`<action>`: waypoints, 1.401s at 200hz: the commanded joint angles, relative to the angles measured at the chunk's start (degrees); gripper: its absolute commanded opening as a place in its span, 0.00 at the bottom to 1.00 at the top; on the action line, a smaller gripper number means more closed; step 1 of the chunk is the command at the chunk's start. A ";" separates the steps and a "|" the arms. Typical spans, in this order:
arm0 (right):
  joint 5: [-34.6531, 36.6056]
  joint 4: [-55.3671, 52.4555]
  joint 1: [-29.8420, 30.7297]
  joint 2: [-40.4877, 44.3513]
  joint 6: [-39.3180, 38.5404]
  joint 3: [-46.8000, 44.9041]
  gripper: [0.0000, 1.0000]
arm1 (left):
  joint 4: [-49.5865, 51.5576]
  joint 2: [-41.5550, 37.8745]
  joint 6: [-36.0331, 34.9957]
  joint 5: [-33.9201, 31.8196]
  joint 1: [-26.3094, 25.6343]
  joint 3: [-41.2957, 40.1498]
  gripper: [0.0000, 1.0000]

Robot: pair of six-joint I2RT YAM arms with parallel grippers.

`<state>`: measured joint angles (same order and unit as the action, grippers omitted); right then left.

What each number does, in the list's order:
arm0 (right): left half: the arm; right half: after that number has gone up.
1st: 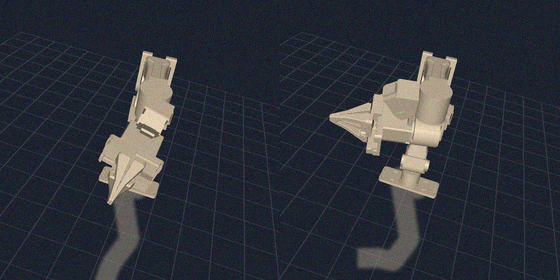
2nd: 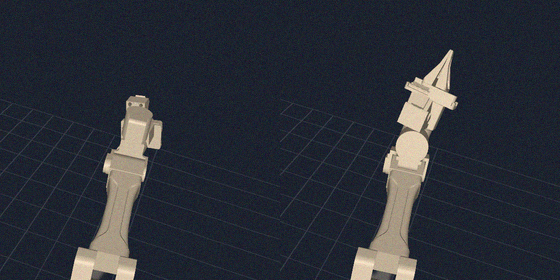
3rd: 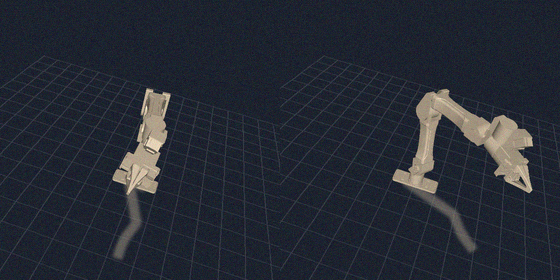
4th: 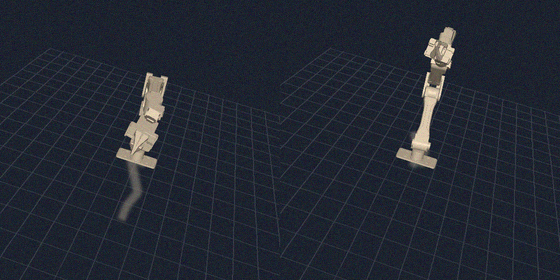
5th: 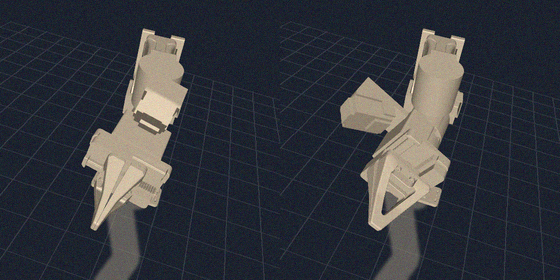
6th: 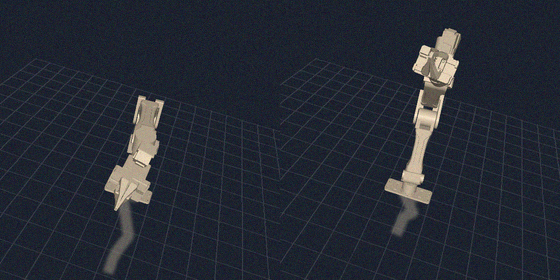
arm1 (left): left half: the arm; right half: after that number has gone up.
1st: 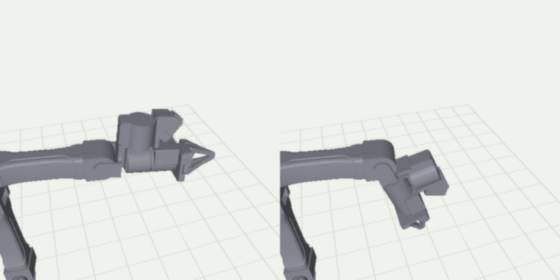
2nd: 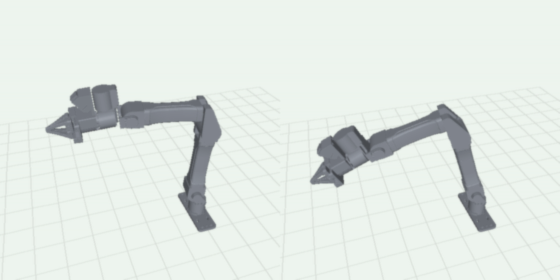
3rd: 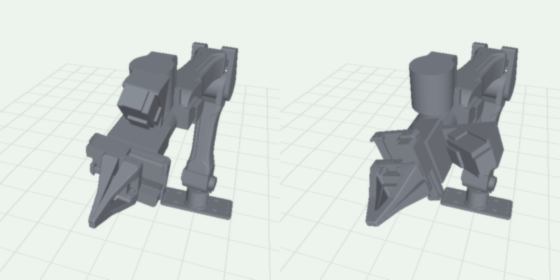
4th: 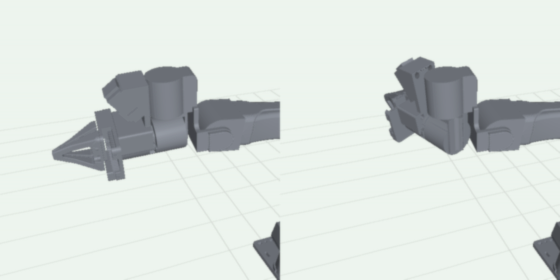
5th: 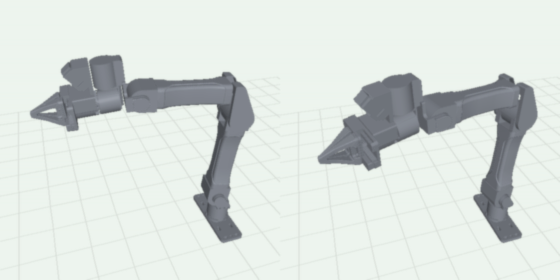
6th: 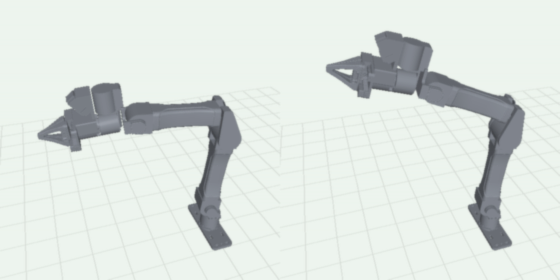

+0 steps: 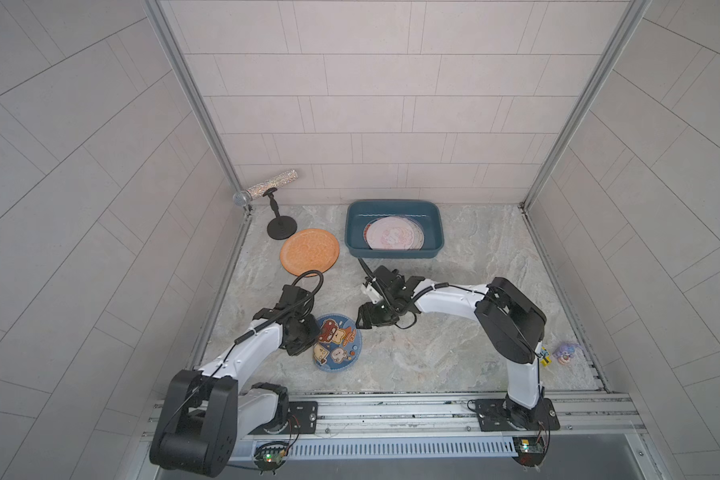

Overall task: Put the coasters into the storage box
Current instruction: Pick up the coaster from the center of the board, then place the coaster in the storage box.

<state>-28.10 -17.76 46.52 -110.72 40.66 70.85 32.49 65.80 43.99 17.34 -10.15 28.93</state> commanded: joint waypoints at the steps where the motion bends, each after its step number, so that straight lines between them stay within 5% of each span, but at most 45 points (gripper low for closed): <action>1: -0.75 1.55 -2.09 4.67 1.15 -2.49 0.66 | 4.78 -1.63 -0.03 0.23 -0.21 3.16 0.01; 117: -5.73 5.63 -13.29 17.82 1.83 -15.90 0.77 | 4.58 8.83 -4.75 3.30 -4.68 33.61 0.00; 280: -10.63 5.03 -23.28 24.10 0.91 -20.74 0.79 | -4.56 53.15 -10.24 15.53 -13.33 87.28 0.00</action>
<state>-37.91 -12.36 24.25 -88.31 42.04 50.52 30.96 113.40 34.92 28.64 -21.93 108.95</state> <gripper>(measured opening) 0.788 0.087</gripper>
